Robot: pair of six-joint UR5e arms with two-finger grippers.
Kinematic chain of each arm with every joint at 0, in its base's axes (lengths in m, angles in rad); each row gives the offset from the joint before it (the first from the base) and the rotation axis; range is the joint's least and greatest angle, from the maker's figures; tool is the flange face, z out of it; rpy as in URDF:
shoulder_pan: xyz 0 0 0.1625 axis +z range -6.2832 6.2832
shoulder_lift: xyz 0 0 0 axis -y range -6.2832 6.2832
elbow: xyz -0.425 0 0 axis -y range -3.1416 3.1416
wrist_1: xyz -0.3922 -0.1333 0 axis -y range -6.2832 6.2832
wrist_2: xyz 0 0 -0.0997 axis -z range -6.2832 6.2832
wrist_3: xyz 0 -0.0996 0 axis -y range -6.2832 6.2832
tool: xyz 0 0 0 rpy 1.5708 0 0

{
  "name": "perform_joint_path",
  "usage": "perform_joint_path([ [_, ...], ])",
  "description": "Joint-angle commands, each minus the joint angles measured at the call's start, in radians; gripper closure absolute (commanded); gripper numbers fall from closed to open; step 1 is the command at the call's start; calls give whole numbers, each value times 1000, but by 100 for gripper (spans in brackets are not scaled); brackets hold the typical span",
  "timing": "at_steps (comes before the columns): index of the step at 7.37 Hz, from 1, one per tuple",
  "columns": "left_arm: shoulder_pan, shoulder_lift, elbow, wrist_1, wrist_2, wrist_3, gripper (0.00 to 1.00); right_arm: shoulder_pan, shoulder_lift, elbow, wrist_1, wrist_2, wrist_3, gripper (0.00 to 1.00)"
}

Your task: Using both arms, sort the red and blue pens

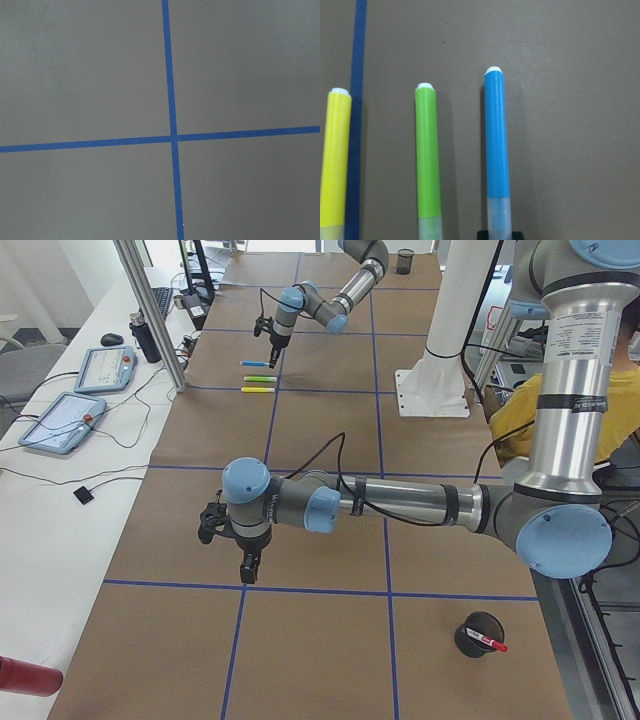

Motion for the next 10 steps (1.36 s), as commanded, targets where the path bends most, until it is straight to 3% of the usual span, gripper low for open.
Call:
perform_joint_path([
  [1, 0, 0, -2, -3, 0, 0, 0, 72, -96, 205, -100, 108, -138, 100],
  [2, 0, 2, -5, -4, -2, 9, 0, 94, -177, 309, -109, 149, -148, 100],
  [4, -5, 6, 17, 2, -14, 8, 0, 121, -236, 469, -227, 192, -188, 100],
  [6, -8, 69, -48, 19, -101, 8, 0, 164, -270, 565, -300, 247, -246, 100],
  [8, -5, 155, -126, 32, -104, 8, 0, 200, -351, 638, -301, 306, -319, 100],
  [10, 8, 173, -163, 103, -92, 11, 0, 204, -446, 723, -303, 312, -320, 100],
])
